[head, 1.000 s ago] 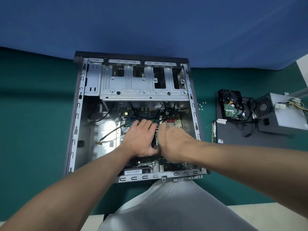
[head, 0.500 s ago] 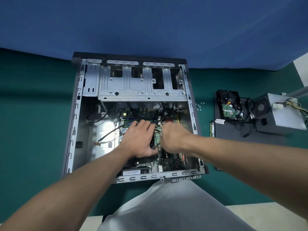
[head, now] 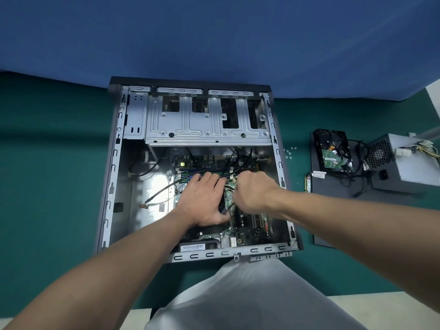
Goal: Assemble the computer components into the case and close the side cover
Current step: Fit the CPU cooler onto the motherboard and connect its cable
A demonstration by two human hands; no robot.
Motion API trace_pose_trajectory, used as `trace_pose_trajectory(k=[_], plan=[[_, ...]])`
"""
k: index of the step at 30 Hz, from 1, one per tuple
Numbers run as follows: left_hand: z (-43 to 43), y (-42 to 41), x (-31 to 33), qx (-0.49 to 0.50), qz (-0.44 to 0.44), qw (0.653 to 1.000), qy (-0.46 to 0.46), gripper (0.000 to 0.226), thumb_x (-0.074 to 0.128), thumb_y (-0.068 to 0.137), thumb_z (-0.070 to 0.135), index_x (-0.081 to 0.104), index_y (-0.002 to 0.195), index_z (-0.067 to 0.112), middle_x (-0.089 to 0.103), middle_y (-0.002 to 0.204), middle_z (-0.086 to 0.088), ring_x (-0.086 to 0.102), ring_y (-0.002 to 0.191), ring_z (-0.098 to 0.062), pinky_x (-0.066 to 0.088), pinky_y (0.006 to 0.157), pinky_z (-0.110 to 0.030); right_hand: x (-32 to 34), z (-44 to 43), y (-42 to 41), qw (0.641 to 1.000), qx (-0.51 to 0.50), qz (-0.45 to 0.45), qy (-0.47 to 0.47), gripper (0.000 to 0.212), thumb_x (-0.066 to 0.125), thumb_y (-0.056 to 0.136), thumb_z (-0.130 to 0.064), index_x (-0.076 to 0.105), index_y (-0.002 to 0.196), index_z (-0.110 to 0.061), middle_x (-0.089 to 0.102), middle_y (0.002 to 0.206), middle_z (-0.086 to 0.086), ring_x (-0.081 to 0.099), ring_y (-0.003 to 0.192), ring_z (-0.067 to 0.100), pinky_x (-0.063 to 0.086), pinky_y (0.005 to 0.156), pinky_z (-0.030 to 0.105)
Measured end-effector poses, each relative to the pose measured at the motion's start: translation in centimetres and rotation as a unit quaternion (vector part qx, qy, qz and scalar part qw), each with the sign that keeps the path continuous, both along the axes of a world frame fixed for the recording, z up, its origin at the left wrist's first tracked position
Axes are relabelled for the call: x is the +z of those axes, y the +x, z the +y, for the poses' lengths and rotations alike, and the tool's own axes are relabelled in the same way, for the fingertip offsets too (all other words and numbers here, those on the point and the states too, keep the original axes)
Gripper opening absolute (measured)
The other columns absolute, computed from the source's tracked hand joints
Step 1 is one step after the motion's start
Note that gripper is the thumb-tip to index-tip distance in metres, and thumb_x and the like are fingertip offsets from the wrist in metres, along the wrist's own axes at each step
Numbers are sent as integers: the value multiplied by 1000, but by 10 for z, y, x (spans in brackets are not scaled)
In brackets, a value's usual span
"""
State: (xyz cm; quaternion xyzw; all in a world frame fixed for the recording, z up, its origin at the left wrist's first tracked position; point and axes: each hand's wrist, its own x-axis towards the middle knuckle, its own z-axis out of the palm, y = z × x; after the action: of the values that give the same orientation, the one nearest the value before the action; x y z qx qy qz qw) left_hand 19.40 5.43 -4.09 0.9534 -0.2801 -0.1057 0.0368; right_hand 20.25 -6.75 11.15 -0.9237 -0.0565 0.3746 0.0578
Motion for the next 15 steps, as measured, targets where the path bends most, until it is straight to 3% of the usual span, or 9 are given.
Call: trace_pose_trajectory(k=[2, 4, 7, 9, 10, 12, 14, 15], plan=[[-1, 0, -1, -1, 3, 1000, -1, 87, 35, 68, 76, 44, 127, 13, 53, 115, -5, 46, 105, -23, 36, 90, -41, 9, 2, -1, 990, 132, 29, -45, 18, 43, 96, -14, 51, 109, -4, 55, 96, 12, 53, 85, 25, 41, 70, 30], [-1, -1, -1, 4, 5, 1000, -9, 85, 34, 69, 77, 45, 125, 14, 53, 112, -5, 46, 102, -23, 35, 89, -41, 13, 4, -8, 948, 298, -9, -112, 38, 45, 95, -13, 36, 130, 1, 51, 96, 12, 44, 73, 24, 39, 59, 33], [-1, -1, -1, 7, 17, 1000, -8, 82, 25, 68, 70, 43, 126, 14, 52, 114, -6, 45, 105, -24, 34, 91, -42, 8, 0, -13, 847, 508, -128, -94, 26, 35, 98, -10, 52, 116, -4, 61, 99, 13, 42, 65, 23, 36, 51, 33], [0, 0, -2, 5, 21, 1000, -5, 76, 28, 71, 62, 40, 129, 14, 51, 118, -7, 44, 107, -24, 33, 94, -42, 4, -4, -14, 806, 570, -149, -59, 26, 32, 98, -11, 57, 100, -7, 63, 89, 10, 45, 62, 23, 35, 51, 33], [0, 0, -2, 5, 21, 1000, -5, 77, 29, 71, 63, 40, 129, 14, 51, 118, -7, 44, 108, -24, 33, 94, -42, 3, -6, -13, 809, 566, -150, -56, 24, 33, 97, -12, 57, 99, -8, 63, 88, 10, 46, 62, 24, 35, 52, 33], [0, 0, -2, 5, 22, 1000, -6, 83, 29, 70, 70, 41, 130, 13, 51, 117, -6, 45, 107, -24, 33, 93, -42, 1, -6, -15, 874, 462, -144, -47, 18, 43, 91, -14, 56, 100, -7, 63, 89, 12, 51, 66, 28, 37, 55, 34], [0, 0, -2, 2, 13, 1000, -5, 86, 36, 69, 74, 43, 129, 13, 53, 115, -6, 46, 105, -24, 34, 90, -41, -1, -1, -11, 967, 230, -102, -43, 10, 49, 85, -16, 53, 89, -9, 60, 85, 11, 54, 73, 31, 37, 62, 33], [0, 0, -2, 0, 10, 1000, -5, 86, 38, 69, 75, 44, 128, 12, 53, 114, -6, 46, 104, -24, 35, 90, -41, -2, 1, -7, 992, 108, -63, -34, 8, 49, 84, -16, 48, 78, -10, 54, 78, 8, 52, 71, 29, 37, 64, 32]])
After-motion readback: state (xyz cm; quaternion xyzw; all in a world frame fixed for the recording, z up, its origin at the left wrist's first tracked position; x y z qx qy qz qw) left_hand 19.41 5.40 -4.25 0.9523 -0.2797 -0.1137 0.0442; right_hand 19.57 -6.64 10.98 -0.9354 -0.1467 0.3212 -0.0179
